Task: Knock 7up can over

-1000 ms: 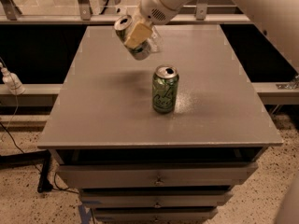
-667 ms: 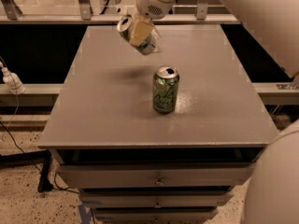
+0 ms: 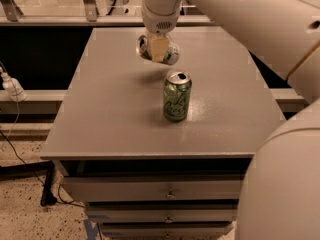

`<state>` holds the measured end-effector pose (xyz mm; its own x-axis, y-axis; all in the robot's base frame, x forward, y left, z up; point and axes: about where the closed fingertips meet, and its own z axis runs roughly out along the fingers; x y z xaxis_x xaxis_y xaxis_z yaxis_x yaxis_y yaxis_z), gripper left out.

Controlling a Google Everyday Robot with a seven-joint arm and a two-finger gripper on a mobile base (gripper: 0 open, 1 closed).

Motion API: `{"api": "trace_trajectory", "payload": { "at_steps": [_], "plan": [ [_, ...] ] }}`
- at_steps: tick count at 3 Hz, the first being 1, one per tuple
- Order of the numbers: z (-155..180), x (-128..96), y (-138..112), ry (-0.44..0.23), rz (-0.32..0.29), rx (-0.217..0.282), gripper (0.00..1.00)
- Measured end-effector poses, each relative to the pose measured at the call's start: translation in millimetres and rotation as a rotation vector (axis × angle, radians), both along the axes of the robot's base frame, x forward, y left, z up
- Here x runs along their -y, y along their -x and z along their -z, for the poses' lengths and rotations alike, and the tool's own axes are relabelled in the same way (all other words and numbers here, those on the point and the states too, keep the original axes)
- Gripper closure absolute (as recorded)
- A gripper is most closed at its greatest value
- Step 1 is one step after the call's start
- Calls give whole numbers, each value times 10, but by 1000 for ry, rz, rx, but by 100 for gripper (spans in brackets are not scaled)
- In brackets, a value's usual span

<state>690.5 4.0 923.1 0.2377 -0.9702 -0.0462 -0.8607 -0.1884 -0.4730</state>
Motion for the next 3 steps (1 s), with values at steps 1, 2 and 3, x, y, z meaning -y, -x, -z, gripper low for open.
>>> {"api": "trace_trajectory", "payload": {
  "at_steps": [1,2,3],
  "plan": [
    [263,18,81,101,-67,-42,100],
    [445,-57,155,136,-140,-101,83],
    [547,-146,201,123,-189,-160,59]
  ]
}}
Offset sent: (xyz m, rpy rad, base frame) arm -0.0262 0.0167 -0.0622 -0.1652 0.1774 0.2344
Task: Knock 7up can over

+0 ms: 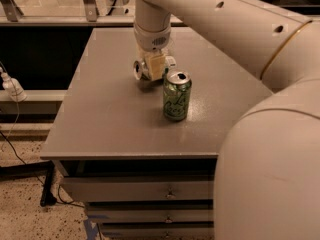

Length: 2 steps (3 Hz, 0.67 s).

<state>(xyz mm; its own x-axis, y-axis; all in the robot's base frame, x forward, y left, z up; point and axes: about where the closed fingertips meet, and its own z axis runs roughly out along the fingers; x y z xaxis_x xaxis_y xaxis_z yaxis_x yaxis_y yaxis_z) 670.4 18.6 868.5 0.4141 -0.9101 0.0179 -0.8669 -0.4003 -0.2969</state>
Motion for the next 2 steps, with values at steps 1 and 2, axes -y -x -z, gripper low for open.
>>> {"api": "trace_trajectory", "payload": {
  "at_steps": [1,2],
  "plan": [
    [56,-71,23,-31,-14,-59,36],
    [65,-102,24,-86,-5,-106,13]
  ]
}}
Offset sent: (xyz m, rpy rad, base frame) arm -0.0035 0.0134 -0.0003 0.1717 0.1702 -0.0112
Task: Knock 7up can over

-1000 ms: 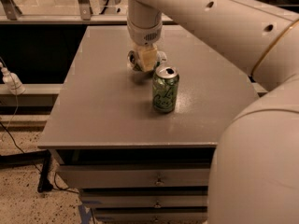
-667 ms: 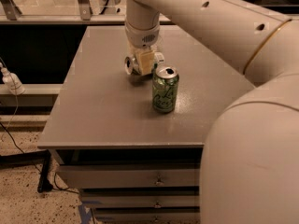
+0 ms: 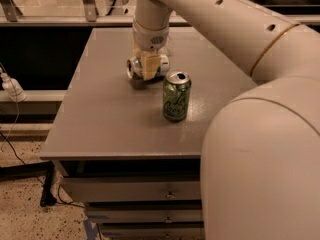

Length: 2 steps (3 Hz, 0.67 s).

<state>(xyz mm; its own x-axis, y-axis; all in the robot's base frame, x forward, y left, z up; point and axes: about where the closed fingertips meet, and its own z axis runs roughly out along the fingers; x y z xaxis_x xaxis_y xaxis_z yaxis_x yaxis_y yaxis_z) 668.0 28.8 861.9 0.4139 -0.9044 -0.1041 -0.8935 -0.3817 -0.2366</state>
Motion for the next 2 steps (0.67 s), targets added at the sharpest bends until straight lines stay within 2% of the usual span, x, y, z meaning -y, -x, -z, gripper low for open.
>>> {"api": "trace_trajectory", "payload": {
  "at_steps": [1,2],
  "plan": [
    [-37,-46,-14,-75,20,-42,0],
    [-61,-87,-16,-120,31,-67,0]
  ]
}}
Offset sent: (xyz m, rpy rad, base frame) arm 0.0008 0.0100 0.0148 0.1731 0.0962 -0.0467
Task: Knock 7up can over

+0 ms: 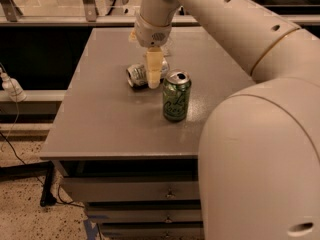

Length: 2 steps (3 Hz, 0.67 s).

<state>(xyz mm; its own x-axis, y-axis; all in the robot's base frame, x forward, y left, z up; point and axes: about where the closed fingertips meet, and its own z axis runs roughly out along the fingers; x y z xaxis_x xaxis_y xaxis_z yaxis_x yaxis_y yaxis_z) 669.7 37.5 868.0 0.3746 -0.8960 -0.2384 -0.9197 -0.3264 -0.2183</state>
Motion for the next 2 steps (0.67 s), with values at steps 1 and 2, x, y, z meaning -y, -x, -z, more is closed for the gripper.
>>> {"api": "trace_trajectory", "payload": {
  "at_steps": [1,2],
  "plan": [
    [-18,-20,8,-34,8,-15,0],
    [-103,-15,27,-97,24,-23,0]
  ]
}}
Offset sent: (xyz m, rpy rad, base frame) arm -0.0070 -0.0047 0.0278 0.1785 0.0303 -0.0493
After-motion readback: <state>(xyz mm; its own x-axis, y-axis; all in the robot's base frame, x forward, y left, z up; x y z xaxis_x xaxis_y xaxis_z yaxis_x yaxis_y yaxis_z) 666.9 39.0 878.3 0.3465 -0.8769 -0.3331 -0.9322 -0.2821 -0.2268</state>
